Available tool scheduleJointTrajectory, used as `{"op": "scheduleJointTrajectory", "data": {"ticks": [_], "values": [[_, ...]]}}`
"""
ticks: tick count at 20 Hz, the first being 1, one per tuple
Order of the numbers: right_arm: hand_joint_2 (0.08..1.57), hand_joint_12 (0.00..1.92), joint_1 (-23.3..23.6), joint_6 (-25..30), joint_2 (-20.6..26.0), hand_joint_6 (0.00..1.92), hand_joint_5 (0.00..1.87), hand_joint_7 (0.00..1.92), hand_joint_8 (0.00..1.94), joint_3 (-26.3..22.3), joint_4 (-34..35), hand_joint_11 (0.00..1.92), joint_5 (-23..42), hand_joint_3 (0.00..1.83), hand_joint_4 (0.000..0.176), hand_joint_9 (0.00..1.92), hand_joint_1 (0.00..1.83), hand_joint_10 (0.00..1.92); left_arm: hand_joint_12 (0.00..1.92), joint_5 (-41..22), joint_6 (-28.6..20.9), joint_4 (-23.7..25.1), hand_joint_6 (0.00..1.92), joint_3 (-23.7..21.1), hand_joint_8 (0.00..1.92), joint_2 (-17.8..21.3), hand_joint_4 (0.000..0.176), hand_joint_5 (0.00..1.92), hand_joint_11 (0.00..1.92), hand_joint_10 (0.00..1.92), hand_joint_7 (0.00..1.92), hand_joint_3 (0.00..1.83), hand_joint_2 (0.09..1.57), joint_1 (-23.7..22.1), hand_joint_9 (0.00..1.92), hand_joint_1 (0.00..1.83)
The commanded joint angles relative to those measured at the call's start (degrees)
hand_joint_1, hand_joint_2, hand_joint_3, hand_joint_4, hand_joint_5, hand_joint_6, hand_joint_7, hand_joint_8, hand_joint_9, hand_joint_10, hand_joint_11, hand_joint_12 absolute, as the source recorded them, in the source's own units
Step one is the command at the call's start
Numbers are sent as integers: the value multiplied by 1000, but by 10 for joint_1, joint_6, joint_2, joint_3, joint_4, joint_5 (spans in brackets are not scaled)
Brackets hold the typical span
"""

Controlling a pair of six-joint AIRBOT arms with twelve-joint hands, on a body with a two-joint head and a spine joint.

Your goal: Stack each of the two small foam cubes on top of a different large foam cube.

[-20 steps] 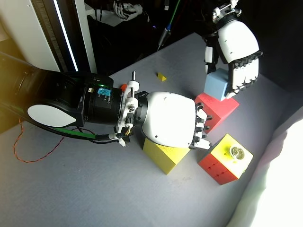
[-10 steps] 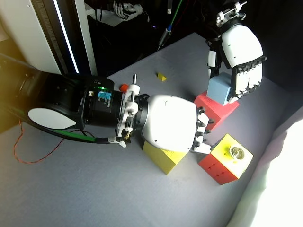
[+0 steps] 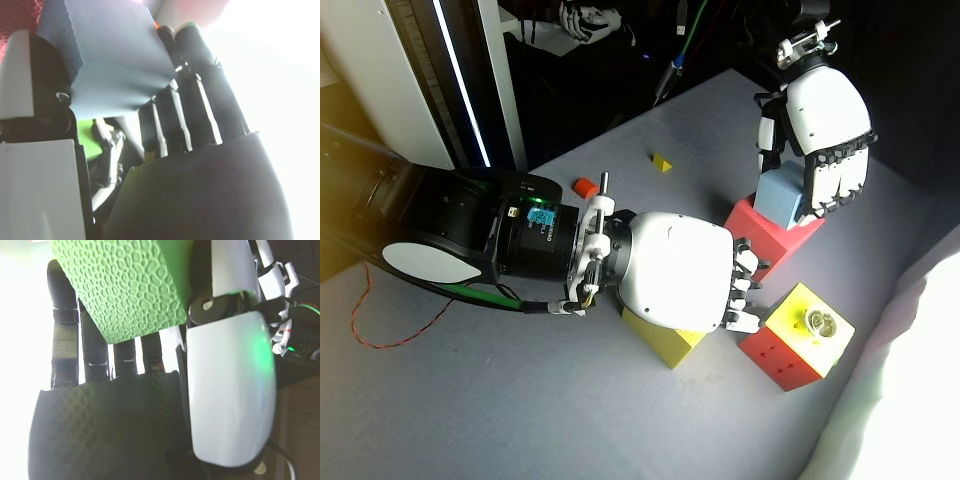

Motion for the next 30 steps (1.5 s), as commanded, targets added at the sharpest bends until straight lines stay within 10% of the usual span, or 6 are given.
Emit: {"op": "scheduleJointTrajectory", "data": {"ticks": [1,12,20,21,23,30], "values": [[1091,1370,0,-4,5,783,1026,1057,1005,4,-1,428,47,1,0,929,1243,775,1752,0,1,15,836,4,1323,5,0,945,528,1381,935,2,1142,1,792,1253],[1100,1379,5,-12,5,864,1009,1025,995,6,-1,378,48,1,7,868,1226,771,1768,-1,-8,-16,788,13,1256,-2,0,981,464,1366,973,0,1123,34,779,1260],[1136,1385,11,-20,5,1093,876,995,1017,7,-1,325,59,3,7,860,1207,501,1894,-3,-13,-16,1250,15,1455,-7,0,669,196,1489,821,7,1237,39,462,1191],[1096,1324,11,-21,5,476,792,874,450,7,-1,295,60,0,0,817,1151,400,1730,-3,-13,-16,886,15,1062,-7,0,495,144,1287,591,0,1173,39,397,1018],[1042,1254,11,-22,5,53,813,890,44,7,-1,273,60,0,0,825,1120,197,1620,-3,-14,-14,516,15,695,-7,0,473,30,1072,522,0,1175,39,333,873],[1001,1176,9,-22,5,0,678,760,0,7,-1,150,60,0,0,730,1087,9,1388,-4,-17,-12,85,14,147,-7,0,485,0,774,588,0,1142,40,300,725]]}}
